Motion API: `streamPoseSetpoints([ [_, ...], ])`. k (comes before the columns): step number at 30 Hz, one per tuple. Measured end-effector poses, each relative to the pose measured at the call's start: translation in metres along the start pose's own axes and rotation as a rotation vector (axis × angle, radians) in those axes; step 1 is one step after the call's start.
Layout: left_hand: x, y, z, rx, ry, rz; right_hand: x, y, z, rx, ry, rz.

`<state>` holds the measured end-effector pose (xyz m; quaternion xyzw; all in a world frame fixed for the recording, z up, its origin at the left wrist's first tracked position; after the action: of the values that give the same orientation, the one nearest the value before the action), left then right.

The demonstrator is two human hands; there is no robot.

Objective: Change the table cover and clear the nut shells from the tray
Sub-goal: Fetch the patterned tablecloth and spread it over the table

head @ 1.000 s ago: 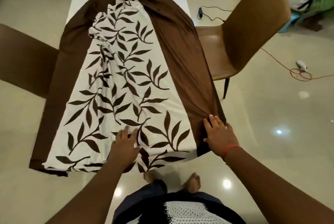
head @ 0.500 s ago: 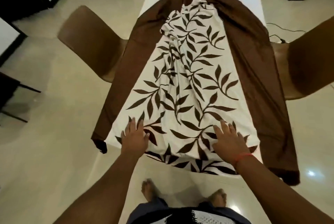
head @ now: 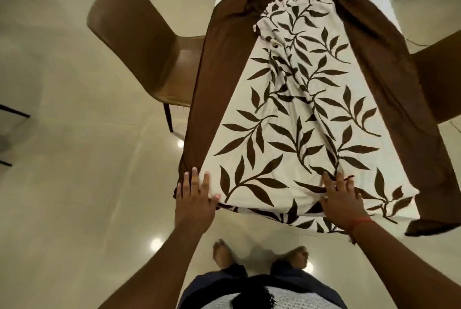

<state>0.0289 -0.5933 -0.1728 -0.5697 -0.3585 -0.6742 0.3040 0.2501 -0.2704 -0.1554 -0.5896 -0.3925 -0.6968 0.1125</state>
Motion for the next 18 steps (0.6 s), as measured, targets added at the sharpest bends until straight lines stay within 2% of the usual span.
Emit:
streamPoseSetpoints([
  [3, 0.001, 0.010, -0.004, -0.024, -0.011, -0.025, -0.006, 0.010, 0.004, -0.030, 0.025, -0.006],
  [5, 0.010, 0.007, -0.006, -0.022, 0.007, 0.013, -0.003, 0.012, 0.003, -0.061, 0.010, 0.003],
  [8, 0.018, -0.009, -0.016, -0.062, -0.010, 0.088, 0.011, 0.008, -0.009, -0.091, -0.034, 0.125],
  [12, 0.009, -0.020, -0.028, -0.144, -0.047, -0.008, 0.006, 0.013, -0.030, -0.025, -0.002, 0.114],
  [18, 0.005, 0.006, -0.038, -0.114, -0.064, -0.056, 0.004, 0.039, -0.020, 0.018, 0.067, 0.129],
])
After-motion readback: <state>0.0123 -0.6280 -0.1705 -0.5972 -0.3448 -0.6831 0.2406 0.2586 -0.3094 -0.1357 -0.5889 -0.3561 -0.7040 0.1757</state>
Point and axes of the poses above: each hand's wrist, its own y-axis away from the middle knuckle, its own x-axis out of the back of the hand, z = x × y, the point moved 3 cm from there along -y, towards the middle knuckle, and after that the axes turned 8 degrees about z, right-handed, at the moved point
